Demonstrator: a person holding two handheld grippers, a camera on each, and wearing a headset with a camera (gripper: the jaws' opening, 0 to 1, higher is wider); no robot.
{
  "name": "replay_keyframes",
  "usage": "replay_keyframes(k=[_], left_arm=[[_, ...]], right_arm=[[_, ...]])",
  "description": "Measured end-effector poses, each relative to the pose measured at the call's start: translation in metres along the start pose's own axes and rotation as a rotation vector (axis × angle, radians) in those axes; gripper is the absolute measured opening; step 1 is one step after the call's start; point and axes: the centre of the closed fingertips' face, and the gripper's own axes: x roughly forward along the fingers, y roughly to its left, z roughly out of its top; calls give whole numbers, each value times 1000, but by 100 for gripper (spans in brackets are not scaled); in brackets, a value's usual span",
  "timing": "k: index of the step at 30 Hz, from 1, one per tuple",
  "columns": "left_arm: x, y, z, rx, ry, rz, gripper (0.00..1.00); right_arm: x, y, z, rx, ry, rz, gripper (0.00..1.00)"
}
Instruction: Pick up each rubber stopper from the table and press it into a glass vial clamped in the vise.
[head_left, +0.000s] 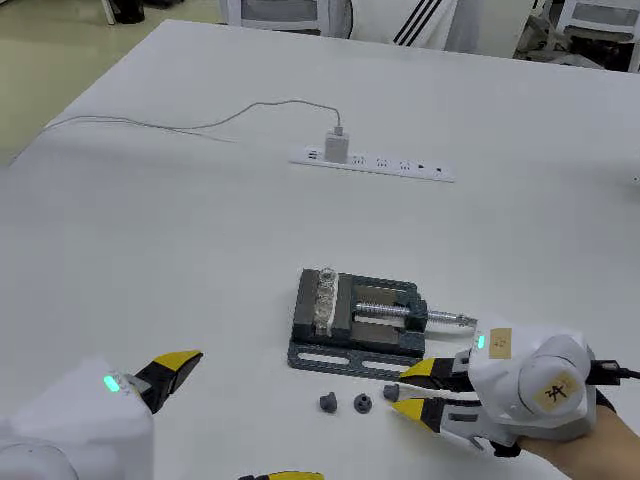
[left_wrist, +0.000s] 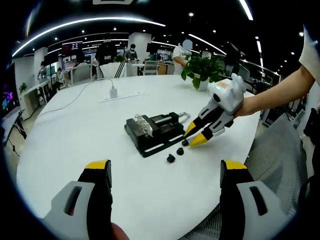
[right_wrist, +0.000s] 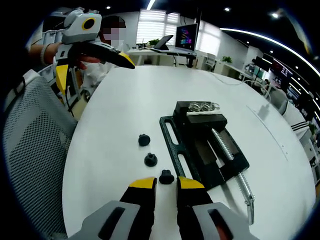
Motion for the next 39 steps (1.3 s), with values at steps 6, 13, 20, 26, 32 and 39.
replay_keyframes(k=[6,13,20,26,32,39], left_arm=[[-1,0,-2,-8,2,1,88],[-1,-1,-5,-12,6,1,88],[-1,-2,-7,-15,7,-2,87],[1,-4,-9,-17,11,-7,87],[2,-4,-9,-17,6,-6,86],[2,0,-7,-2,5,-7,86]], right_arm=[[3,-1,-3,9,4,-5,10],[4,0,-3,20,-2,-9,9],[4,0,-2,20,-3,-10,9],[-3,-2,-1,47,-14,-22,9],[-14,1,4,80,-31,-18,8],[-30,8,16,82,-47,-23,8]])
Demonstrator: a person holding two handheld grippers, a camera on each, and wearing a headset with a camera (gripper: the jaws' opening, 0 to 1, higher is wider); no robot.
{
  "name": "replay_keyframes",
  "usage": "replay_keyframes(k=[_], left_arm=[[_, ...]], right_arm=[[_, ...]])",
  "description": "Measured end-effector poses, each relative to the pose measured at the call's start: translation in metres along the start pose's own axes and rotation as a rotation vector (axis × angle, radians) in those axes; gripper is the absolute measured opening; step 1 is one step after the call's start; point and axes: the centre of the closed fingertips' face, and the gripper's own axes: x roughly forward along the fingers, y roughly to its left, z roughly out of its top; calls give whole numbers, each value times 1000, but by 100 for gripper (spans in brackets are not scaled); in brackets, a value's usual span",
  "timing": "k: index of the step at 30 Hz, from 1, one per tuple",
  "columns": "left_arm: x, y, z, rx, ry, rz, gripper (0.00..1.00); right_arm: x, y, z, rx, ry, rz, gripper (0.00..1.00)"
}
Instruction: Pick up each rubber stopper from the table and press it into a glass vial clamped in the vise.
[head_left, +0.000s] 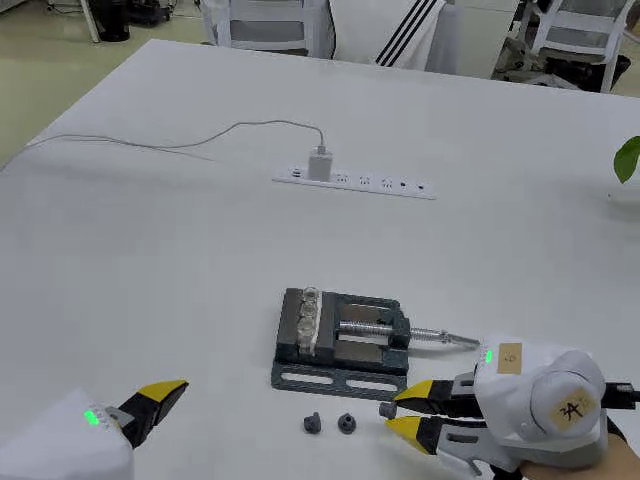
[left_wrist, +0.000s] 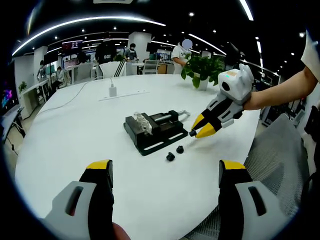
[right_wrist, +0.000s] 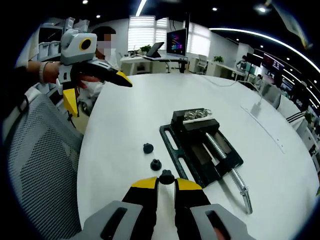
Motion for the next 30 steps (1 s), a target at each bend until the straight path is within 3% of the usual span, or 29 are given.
replay_keyframes(k=[7,14,24,30], left_arm=[[4,-1,4,45,-1,-22,83],[13,-6,11,97,-8,-47,79],[27,-24,29,205,-32,-135,56],[34,-31,30,345,-1,-167,48]], right_arm=[[-18,-5,13,-16,-1,-43,8],[-34,-5,19,-23,1,-55,8],[-43,8,36,-58,6,-13,8],[-43,19,43,-129,35,29,8]])
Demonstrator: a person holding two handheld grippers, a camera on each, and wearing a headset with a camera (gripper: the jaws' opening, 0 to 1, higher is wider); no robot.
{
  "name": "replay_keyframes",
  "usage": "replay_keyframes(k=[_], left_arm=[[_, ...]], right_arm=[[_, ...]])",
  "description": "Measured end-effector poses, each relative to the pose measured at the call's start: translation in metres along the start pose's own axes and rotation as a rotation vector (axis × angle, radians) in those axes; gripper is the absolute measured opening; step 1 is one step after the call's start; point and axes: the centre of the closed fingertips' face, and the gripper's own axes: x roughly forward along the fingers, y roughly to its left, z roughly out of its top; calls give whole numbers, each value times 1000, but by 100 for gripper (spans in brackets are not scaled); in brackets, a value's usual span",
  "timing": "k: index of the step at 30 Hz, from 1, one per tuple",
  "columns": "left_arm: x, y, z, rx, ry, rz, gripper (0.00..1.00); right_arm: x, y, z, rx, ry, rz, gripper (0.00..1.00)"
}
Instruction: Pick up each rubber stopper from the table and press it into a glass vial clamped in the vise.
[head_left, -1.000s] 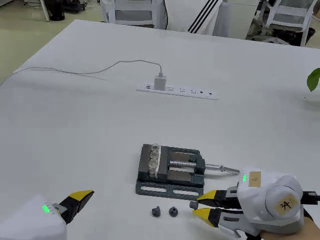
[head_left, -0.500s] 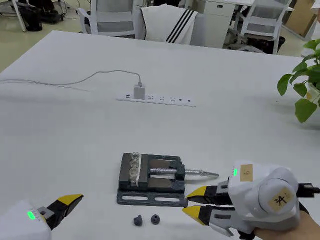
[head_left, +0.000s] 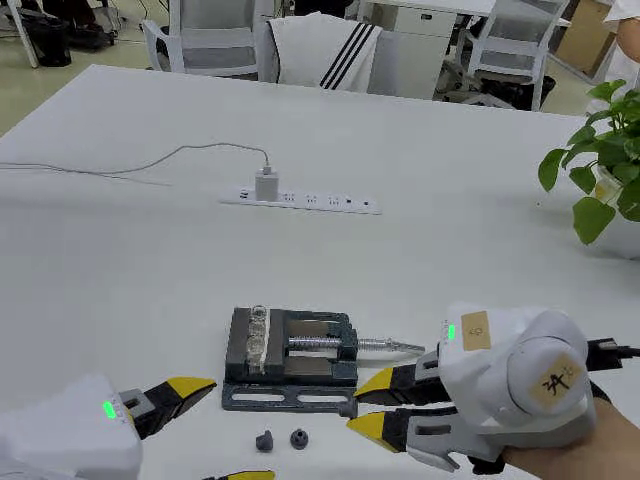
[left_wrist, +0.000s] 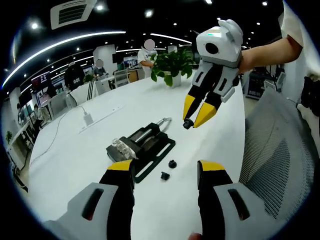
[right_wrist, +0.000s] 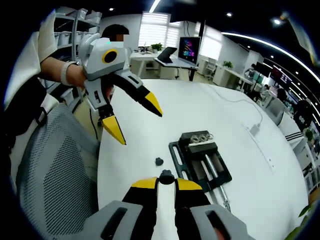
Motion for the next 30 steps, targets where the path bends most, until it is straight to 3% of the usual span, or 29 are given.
replay_keyframes(k=[5,9,11,14,20,30], left_arm=[[6,-8,1,130,37,-44,42],[11,-11,5,180,43,-62,37],[13,-16,7,228,53,-99,33],[15,-20,10,243,58,-120,25],[21,-24,15,244,63,-152,22],[25,-32,16,301,82,-191,13]], right_arm=[[2,10,6,-79,30,40,8],[6,14,10,-126,51,58,8],[8,17,11,-152,59,73,8],[11,20,13,-189,72,88,8],[15,24,18,-238,82,109,8],[15,27,20,-307,115,130,8]])
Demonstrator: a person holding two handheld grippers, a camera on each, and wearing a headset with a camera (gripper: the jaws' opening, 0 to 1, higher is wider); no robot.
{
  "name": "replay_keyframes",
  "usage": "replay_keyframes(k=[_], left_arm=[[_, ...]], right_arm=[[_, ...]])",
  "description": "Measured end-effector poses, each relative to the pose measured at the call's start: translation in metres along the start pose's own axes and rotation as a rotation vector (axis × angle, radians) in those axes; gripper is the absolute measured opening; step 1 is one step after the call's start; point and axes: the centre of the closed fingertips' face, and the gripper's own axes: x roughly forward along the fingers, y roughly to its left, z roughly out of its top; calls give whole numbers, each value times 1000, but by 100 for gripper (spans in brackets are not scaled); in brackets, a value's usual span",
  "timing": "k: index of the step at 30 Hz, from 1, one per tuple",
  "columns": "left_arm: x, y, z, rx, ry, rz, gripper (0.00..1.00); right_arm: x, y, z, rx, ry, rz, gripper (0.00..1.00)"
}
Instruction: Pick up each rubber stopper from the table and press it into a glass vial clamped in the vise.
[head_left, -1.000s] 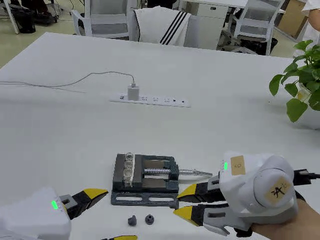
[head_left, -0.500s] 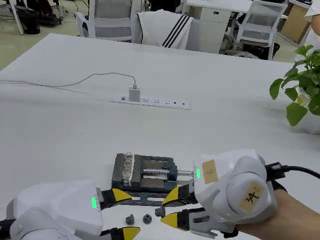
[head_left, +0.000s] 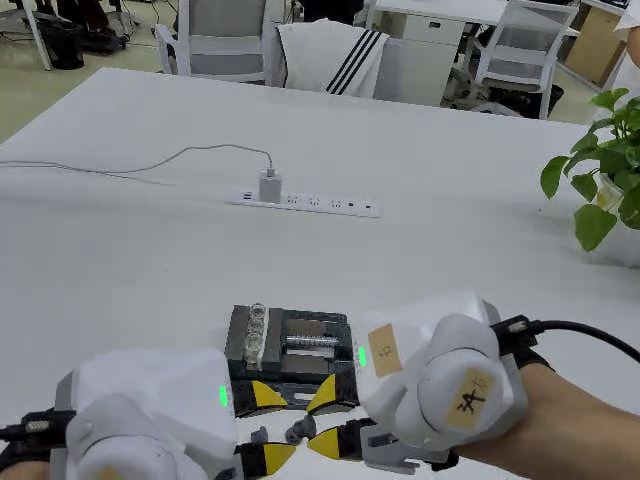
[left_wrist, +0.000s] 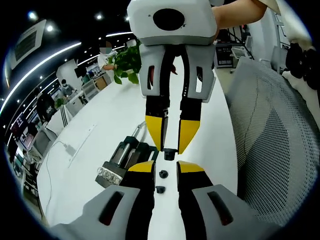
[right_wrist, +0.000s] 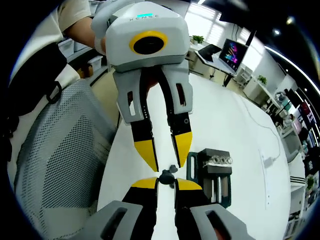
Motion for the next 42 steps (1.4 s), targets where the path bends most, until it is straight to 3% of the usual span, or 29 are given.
replay_keyframes(k=[7,26,32,42], left_arm=[[2,-4,2,10,6,-25,9],[3,-7,0,-9,11,-32,5],[1,-7,0,-28,-10,-20,4],[-3,-3,-3,-17,-15,9,4]], right_arm=[[0,0,2,-20,5,3,8],[1,4,10,-74,10,17,8],[0,4,10,-50,-13,31,9],[-13,-4,18,125,-132,61,13]])
